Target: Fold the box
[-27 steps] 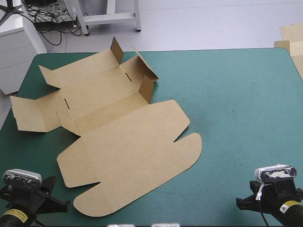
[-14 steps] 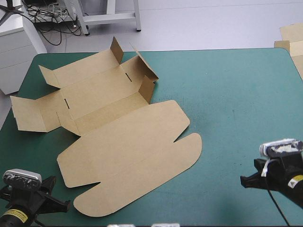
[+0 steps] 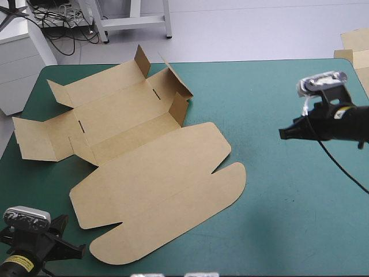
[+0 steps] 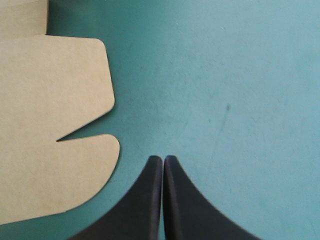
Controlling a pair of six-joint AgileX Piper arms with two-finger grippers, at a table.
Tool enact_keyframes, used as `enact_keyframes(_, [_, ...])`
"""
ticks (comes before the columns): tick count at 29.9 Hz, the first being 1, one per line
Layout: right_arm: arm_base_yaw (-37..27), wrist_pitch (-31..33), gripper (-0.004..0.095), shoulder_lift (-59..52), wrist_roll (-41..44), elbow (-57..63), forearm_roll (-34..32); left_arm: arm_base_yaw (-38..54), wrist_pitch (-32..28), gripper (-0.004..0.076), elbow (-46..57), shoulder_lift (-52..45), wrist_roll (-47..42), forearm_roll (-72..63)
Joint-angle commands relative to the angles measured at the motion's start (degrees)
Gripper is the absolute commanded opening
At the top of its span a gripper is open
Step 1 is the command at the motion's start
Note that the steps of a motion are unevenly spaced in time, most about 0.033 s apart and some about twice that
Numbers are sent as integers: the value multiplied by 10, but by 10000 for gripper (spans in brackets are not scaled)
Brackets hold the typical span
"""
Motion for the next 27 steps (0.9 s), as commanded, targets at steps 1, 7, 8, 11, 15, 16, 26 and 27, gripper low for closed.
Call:
enact_keyframes(1, [46,-20,2,60,12,-89,6,-1,-36,-10,-14,10,-2,0])
enact_keyframes(7, [129,1,2,203,43,-257,-4,-1,-35,-10,-14,10,-2,-4])
enact_keyframes(8, [140,8,2,227,46,-286,-4,-1,-35,-10,-14,10,-1,-4])
enact_keyframes(11, [164,21,2,291,53,-361,-4,-1,-35,-10,-14,10,-1,-4])
enact_keyframes(15, [183,37,2,367,54,-442,-3,-1,-35,-10,-14,10,-1,-4])
enact_keyframes(16, [187,41,2,379,54,-459,-1,-1,-35,-10,-14,10,-1,-4])
enact_keyframes(26, [212,13,2,460,44,-500,12,-1,-35,-10,-14,10,-1,-4])
enact_keyframes(27, [212,7,2,463,44,-501,16,-1,-35,-10,-14,10,-1,-4])
